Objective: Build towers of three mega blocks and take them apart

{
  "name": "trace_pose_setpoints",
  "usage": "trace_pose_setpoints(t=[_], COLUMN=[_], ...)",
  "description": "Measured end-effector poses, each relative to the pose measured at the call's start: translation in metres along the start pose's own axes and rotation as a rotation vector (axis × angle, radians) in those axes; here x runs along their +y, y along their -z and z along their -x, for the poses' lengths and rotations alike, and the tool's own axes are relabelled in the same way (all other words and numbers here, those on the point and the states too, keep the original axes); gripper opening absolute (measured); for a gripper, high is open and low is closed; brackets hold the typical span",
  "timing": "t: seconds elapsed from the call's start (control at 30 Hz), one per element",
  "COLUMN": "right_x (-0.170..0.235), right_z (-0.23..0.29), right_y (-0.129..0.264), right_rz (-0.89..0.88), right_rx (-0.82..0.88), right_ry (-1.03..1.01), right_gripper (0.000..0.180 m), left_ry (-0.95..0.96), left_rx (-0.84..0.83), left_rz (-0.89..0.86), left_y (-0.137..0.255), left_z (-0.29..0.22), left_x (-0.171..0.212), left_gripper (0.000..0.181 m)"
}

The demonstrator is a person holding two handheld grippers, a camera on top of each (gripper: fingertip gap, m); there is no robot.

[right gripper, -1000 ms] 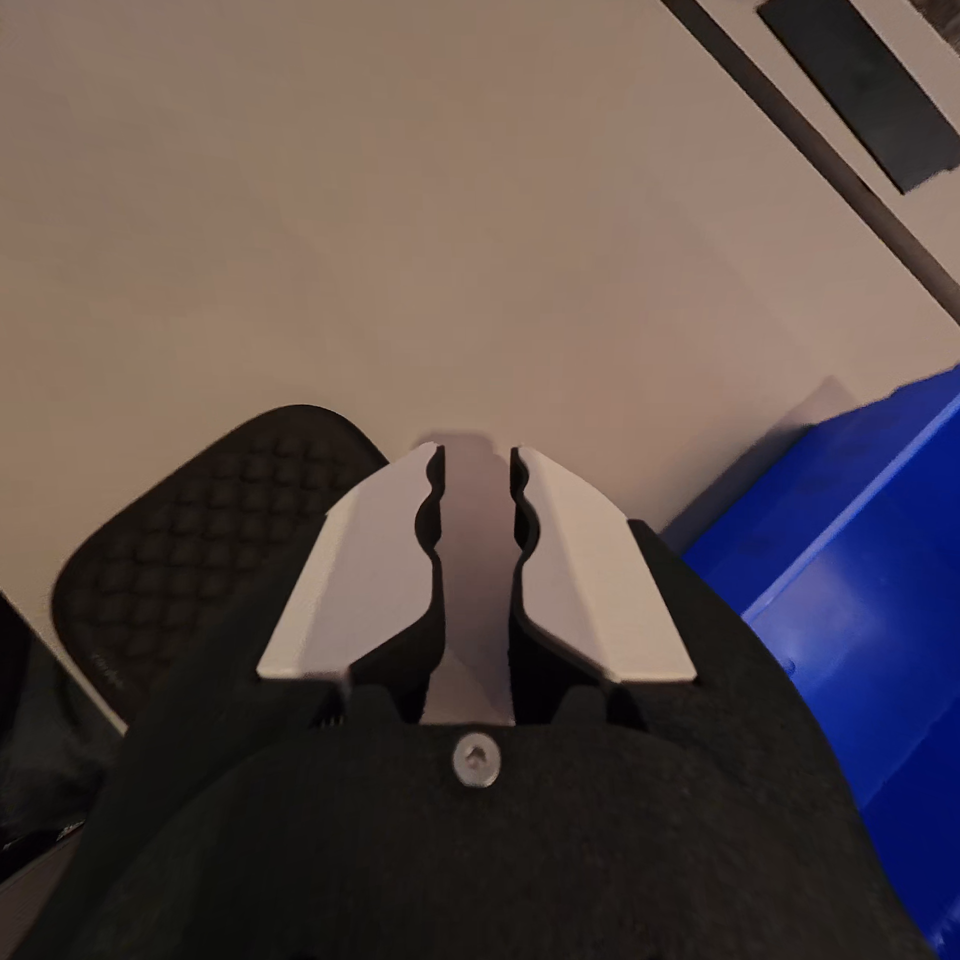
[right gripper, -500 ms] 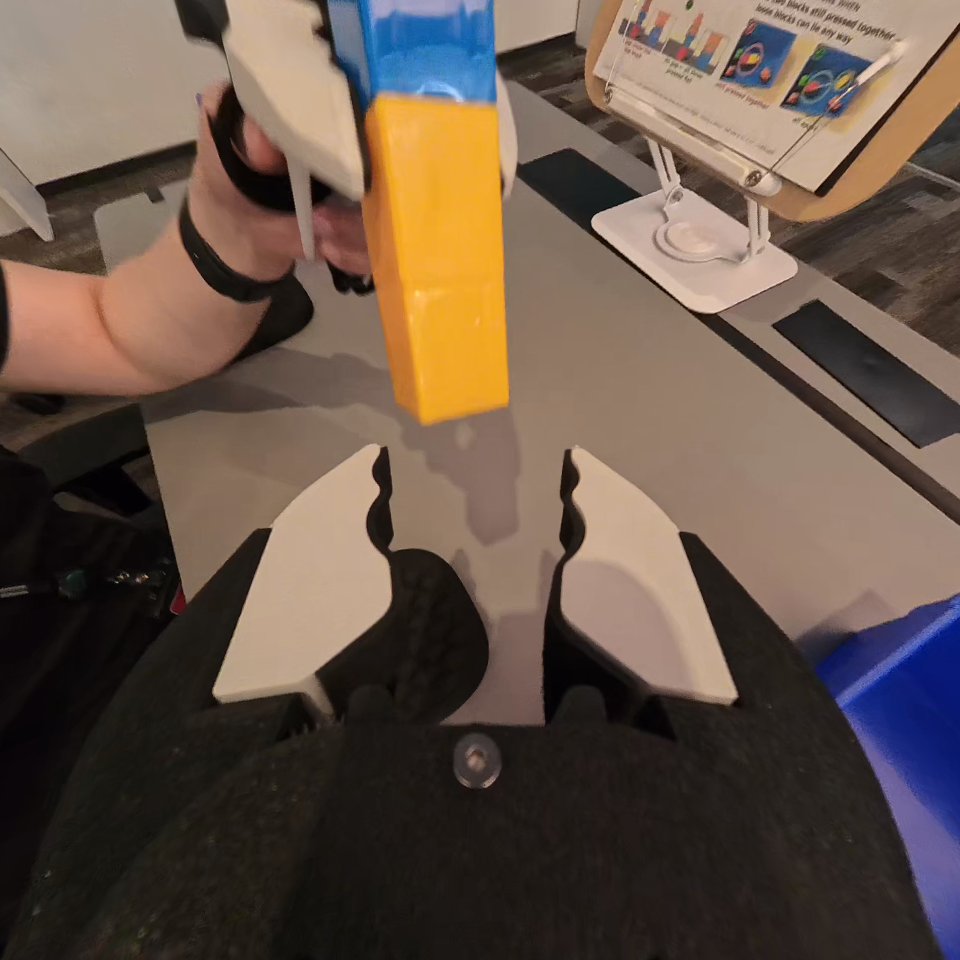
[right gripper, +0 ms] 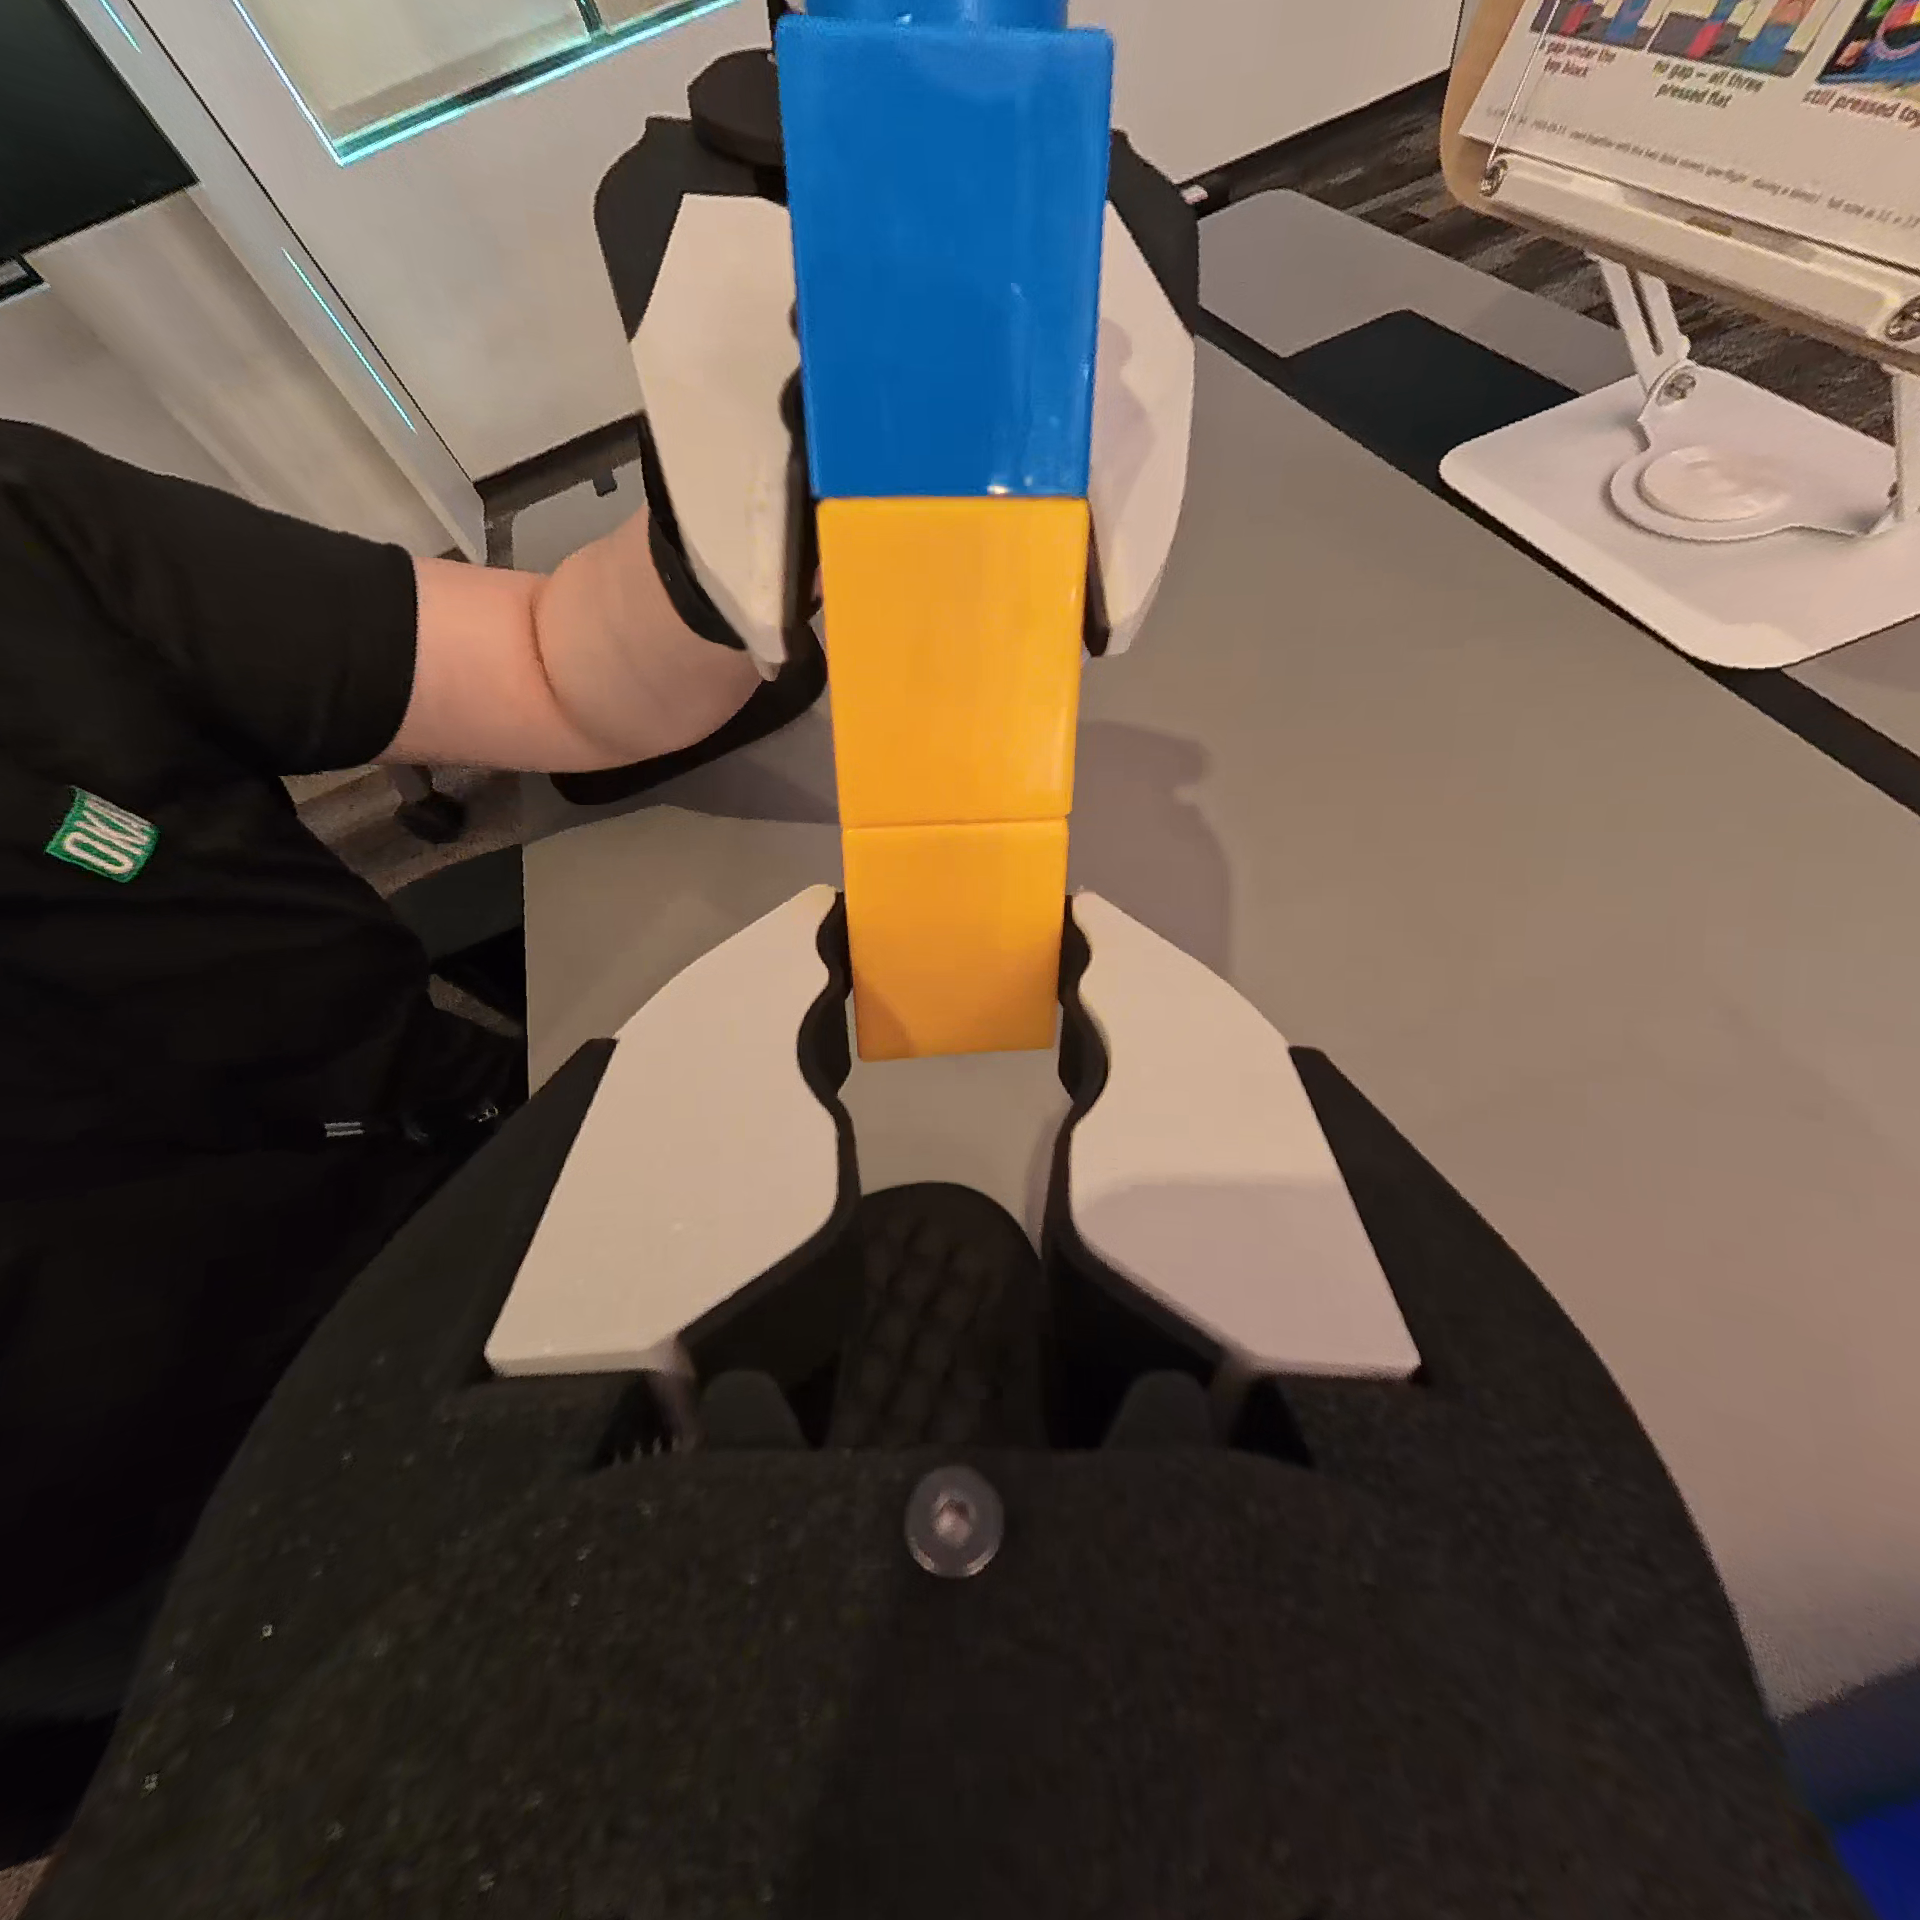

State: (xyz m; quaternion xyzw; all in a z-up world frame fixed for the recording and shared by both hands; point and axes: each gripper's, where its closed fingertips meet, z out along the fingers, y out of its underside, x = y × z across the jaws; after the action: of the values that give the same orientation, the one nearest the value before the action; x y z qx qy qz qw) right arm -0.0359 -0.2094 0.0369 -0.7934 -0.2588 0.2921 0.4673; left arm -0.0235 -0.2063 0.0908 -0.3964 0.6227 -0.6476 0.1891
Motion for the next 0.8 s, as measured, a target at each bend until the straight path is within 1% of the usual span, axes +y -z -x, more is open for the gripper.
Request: trace_pose_setpoints(t=[0.1,0.2,0.27,0.33,0.47,0.63,0.7,0.73,0.77,0.8], right_x=[0.003,0.009,0.014,0.014,0.004,0.004,0.033,0.042,0.046,0.050], right_z=[-0.004,-0.009,-0.012,-0.012,-0.010,-0.012,-0.018,-0.017,-0.014,-0.016], right_y=[-0.007,-0.015,-0.021,-0.024,-0.025,-0.031,-0.032,-0.032,-0.032,-0.028], right_rz=[0.017,0.038,0.054,0.040,-0.016,0.039,0.211,0.236,0.230,0.231], right_rx=[0.007,0.016,0.023,0.016,0.000,0.037,0.105,0.114,0.105,0.128], right_ry=[-0.023,-0.041,-0.056,-0.072,-0.090,-0.126,-0.118,-0.112,-0.129,-0.143], right_gripper=[0.036,0.036,0.036,0.036,0.036,0.036,0.036,0.036,0.036,0.037], left_ry=[0.000,0.012,0.064,0.076,0.101,0.117,0.136,0.139,0.117,0.087], left_rx=[-0.006,-0.042,-0.018,-0.015,-0.004,-0.008,-0.061,-0.066,-0.078,-0.083], left_rz=[0.027,0.009,-0.026,-0.035,-0.064,-0.132,-0.291,-0.337,-0.335,-0.297], left_y=[0.004,0.001,0.000,0.002,0.009,0.020,0.046,0.062,0.074,0.081], left_z=[0.003,0.016,0.019,0.020,0.018,0.023,0.035,0.039,0.042,0.042], left_x=[0.015,0.028,0.029,0.030,0.024,0.019,-0.007,-0.019,-0.025,-0.026], left_gripper=[0.052,0.041,0.039,0.039,0.038,0.038,0.037,0.037,0.038,0.037])
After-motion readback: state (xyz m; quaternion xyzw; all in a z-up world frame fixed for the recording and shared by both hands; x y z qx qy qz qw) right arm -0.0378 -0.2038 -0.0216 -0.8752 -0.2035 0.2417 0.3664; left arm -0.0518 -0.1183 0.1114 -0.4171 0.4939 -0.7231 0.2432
